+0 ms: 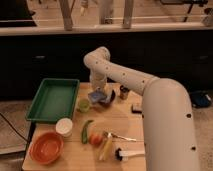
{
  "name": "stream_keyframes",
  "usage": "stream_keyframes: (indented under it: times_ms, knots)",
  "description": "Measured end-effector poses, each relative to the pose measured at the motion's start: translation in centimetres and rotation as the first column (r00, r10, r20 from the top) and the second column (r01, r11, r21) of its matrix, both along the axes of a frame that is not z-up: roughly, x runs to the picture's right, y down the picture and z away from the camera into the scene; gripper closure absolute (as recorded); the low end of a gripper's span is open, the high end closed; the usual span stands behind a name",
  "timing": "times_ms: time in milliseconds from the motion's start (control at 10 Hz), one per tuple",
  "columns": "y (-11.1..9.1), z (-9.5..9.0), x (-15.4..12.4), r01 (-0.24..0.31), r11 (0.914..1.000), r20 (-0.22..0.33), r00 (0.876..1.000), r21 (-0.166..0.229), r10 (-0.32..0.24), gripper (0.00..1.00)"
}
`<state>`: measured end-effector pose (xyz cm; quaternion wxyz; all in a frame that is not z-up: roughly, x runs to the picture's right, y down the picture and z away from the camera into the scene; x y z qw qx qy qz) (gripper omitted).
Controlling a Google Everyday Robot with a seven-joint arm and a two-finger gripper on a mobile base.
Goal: Place sponge in plastic cup
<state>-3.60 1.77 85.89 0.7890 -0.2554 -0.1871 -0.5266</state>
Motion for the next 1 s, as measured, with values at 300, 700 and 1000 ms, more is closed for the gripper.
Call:
stream_keyframes:
  times_ms: [300,700,1000]
  knots:
    - [0.2,0.0,-2.8,0.038,0.9992,0.043,0.998,-0.009,-0.038,1.00]
    - [1.1,-0.1,-5.6,0.075,0.9970,0.090,0.993,-0.021,-0.072,1.00]
    - [1.7,-0.1,-7.7,0.092,0.9955,0.129,0.988,-0.023,-0.088,1.00]
